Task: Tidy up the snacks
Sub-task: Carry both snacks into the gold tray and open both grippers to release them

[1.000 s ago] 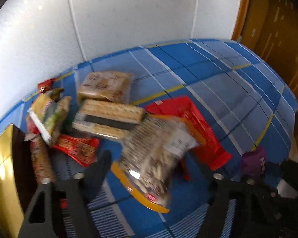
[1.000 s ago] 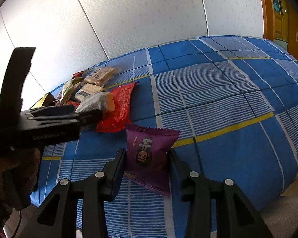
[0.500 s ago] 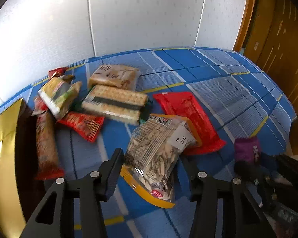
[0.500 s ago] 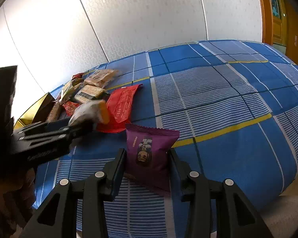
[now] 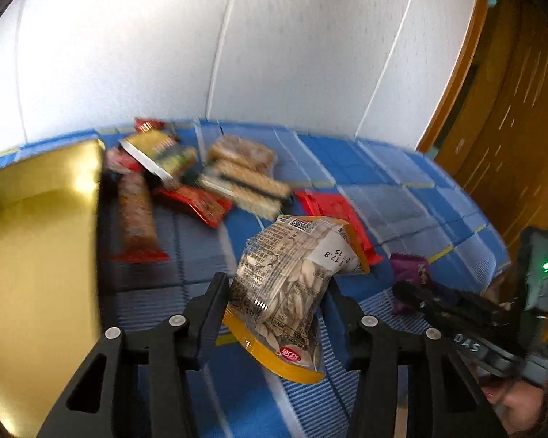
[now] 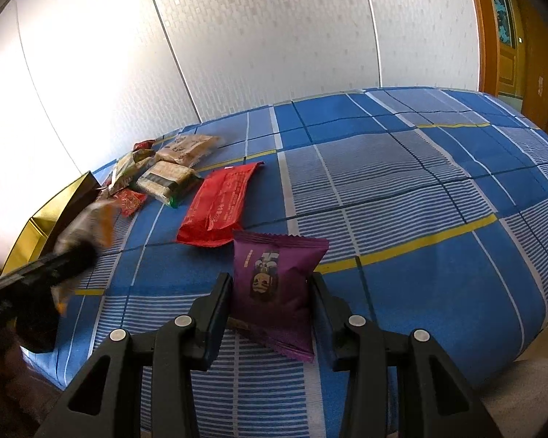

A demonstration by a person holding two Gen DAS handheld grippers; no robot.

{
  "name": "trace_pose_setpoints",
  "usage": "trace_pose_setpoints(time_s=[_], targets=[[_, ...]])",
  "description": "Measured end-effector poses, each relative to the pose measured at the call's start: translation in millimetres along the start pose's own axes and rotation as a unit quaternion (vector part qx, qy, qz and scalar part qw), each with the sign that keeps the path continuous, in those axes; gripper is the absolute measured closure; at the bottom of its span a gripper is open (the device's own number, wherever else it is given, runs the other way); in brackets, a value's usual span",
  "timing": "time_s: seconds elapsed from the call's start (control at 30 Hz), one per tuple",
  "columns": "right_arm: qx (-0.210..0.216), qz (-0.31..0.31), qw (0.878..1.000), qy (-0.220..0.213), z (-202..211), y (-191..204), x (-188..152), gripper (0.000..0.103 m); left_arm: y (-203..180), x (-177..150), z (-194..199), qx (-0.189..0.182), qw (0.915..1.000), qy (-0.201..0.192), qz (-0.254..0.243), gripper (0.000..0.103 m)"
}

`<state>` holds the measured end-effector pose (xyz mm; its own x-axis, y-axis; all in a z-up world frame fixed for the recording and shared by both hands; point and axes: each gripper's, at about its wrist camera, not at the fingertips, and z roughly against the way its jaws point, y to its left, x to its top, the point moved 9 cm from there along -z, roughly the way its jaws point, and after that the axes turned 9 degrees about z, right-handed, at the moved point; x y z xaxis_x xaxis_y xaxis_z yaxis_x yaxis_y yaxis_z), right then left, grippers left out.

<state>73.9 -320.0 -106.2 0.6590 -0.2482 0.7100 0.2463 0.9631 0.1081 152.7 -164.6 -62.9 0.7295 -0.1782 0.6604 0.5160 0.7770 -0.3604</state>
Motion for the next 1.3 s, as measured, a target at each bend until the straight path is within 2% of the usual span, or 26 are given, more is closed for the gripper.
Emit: trace_pose_setpoints(time_s=[0.17, 0.27, 0.4, 0.57, 0.7, 0.87, 1.07, 1.23, 1.3], targets=[[-0.018, 0.017, 1.0, -0.008, -0.1, 3.2, -0.6, 0.06, 28.0, 29.1, 37.6, -0.006, 0.9982, -0.051, 0.032, 0.053], [-0.026, 0.025, 0.999, -0.007, -0.7, 3.7, 0.0, 0.06, 54.0, 45.7, 56.6, 0.007, 0.9958, -0.073, 0.055, 0.053], [-0.032, 0.025, 0.999, -0.003, -1.8, 3.6, 0.8, 0.06, 92.9, 60.4, 77.4, 0.054, 0.9921, -0.092, 0.066, 0.053], [-0.041, 0.034, 0.999, -0.001, -3.6, 4.8, 1.2, 0.061, 154.6, 75.5, 104.7, 0.116, 0.9822, -0.113, 0.095, 0.053], [-0.043, 0.031, 0.999, 0.005, -3.4, 4.2, 1.5, 0.061, 198.6, 80.3, 108.7, 0.146, 0.9752, -0.102, 0.131, 0.053], [-0.041, 0.034, 0.999, 0.008, 4.2, 12.7, 5.2, 0.061, 253.3, 81.2, 115.0, 0.186, 0.9619, -0.092, 0.178, 0.053], [-0.025, 0.071, 0.997, 0.001, 17.9, 47.3, 21.3, 0.061, 296.1, 68.4, 94.1, 0.248, 0.946, -0.026, 0.207, 0.053], [0.007, 0.11, 0.994, -0.019, 28.5, 89.1, 43.0, 0.061, 312.6, 59.5, 72.3, 0.247, 0.9379, 0.015, 0.243, 0.053], [0.026, 0.12, 0.992, -0.026, 33.2, 107.4, 52.9, 0.061, 313.8, 65.8, 72.7, 0.249, 0.9377, 0.008, 0.243, 0.052]])
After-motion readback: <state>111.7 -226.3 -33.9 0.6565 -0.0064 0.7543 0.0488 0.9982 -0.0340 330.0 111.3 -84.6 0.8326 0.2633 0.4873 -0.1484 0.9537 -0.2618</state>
